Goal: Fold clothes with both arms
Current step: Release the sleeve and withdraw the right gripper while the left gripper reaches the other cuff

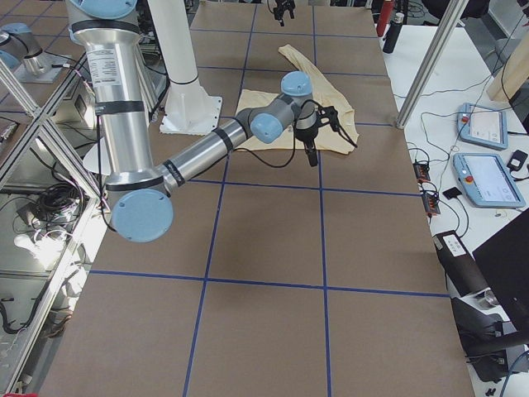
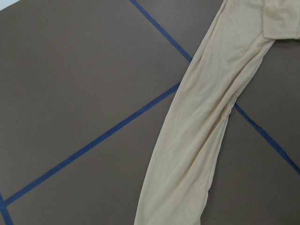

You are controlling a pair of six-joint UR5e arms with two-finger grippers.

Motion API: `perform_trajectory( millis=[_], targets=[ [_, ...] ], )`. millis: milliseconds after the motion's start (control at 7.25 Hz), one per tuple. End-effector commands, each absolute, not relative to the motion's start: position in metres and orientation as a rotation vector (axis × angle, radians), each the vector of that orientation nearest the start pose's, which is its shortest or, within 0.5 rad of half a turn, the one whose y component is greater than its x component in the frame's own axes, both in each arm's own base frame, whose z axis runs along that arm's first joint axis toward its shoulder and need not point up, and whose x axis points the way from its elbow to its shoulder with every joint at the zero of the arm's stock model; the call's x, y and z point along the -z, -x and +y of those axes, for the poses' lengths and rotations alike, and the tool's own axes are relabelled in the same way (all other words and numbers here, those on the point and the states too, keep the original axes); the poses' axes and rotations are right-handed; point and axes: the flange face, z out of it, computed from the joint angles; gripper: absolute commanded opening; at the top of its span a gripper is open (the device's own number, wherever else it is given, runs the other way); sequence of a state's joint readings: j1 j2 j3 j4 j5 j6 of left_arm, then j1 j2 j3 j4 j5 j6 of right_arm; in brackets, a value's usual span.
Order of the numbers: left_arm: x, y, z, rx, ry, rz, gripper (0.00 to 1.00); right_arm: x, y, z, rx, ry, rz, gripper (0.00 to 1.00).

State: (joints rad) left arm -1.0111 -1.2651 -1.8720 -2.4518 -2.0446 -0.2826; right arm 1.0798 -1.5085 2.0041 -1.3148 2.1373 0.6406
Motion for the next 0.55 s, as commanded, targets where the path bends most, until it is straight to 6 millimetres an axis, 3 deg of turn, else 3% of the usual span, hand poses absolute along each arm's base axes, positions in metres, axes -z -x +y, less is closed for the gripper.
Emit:
perform_trajectory(
  millis=[0, 276, 414],
  targets=[
    [-0.592, -0.167, -0.368, -0.450, -0.617, 0.785, 1.00, -0.438, 0.118, -0.458, 0.093, -0.332, -0.864, 1.00],
    [-0.605, -0.203, -0.358, -0.417, -0.603, 0.765, 0.98, -0.439, 0.118, -0.458, 0.092, -0.333, -0.862, 1.00],
    [-0.610, -0.211, -0.356, -0.425, -0.594, 0.759, 0.89, -0.439, 0.118, -0.458, 0.091, -0.333, -0.859, 1.00]
  ],
)
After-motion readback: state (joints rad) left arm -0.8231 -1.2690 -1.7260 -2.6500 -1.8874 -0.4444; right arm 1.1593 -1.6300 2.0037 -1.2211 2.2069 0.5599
